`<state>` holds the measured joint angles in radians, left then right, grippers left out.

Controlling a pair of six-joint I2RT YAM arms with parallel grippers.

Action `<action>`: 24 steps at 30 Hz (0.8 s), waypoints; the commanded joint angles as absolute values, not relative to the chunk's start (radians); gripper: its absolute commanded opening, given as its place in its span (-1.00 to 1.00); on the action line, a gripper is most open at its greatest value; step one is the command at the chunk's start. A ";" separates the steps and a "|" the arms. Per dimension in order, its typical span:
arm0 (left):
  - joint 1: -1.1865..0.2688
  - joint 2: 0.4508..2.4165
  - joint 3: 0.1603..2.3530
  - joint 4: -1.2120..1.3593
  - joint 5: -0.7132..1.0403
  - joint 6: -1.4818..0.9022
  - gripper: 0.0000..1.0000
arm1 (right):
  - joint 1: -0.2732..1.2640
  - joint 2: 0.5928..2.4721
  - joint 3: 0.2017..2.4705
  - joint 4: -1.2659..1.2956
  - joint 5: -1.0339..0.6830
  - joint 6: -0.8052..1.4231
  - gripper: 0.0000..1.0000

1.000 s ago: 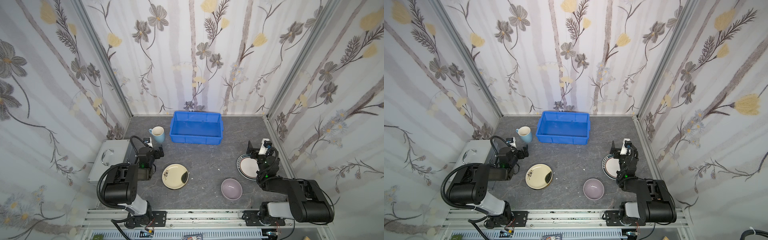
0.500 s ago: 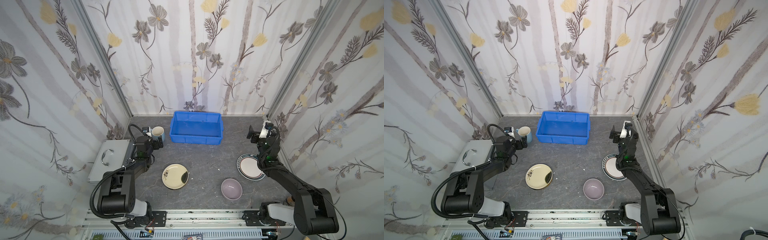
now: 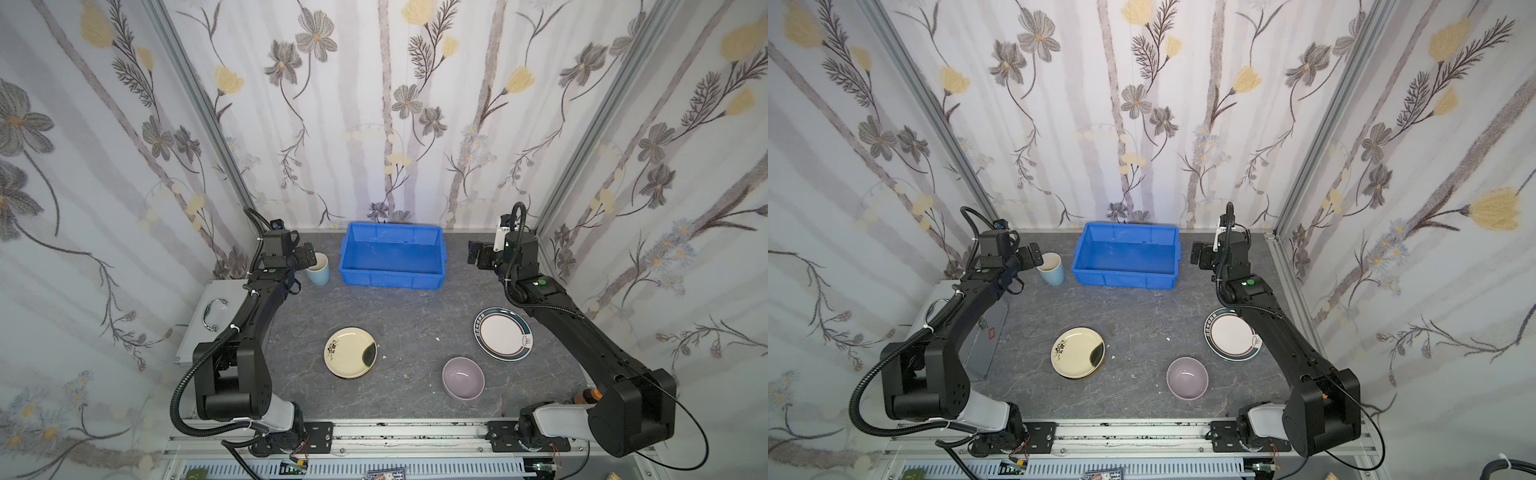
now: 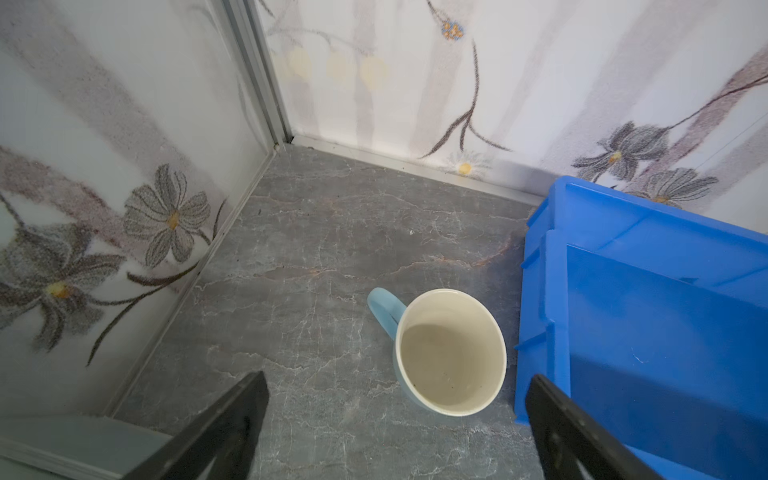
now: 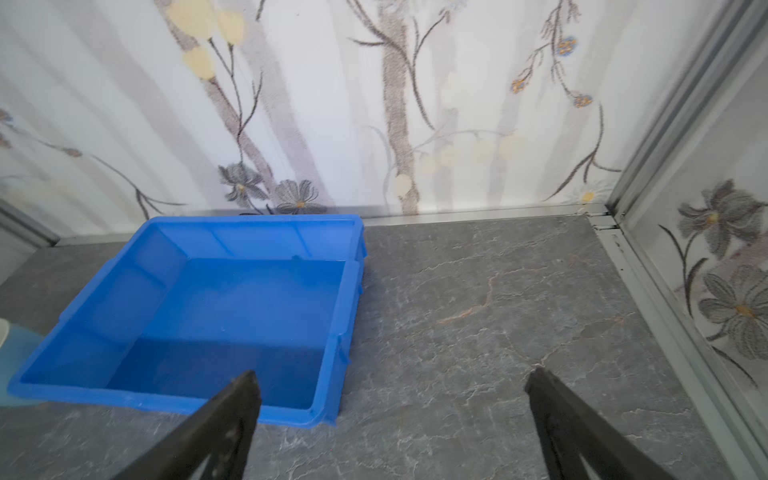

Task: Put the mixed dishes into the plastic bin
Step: 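Reach the left gripper to the light-blue mug while the right arm nears the bin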

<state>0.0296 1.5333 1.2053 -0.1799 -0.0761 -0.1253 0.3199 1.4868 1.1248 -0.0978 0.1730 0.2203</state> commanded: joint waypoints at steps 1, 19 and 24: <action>0.038 1.618 1.352 -0.453 -0.109 -0.212 0.82 | 0.363 1.501 1.155 -0.175 0.163 0.264 0.99; 0.046 1.914 1.643 -0.737 0.071 -0.368 0.35 | 0.483 1.641 1.293 -0.279 0.149 0.303 0.99; 0.046 1.945 1.649 -0.744 0.036 -0.365 0.30 | 0.486 1.663 1.319 -0.308 0.142 0.307 0.99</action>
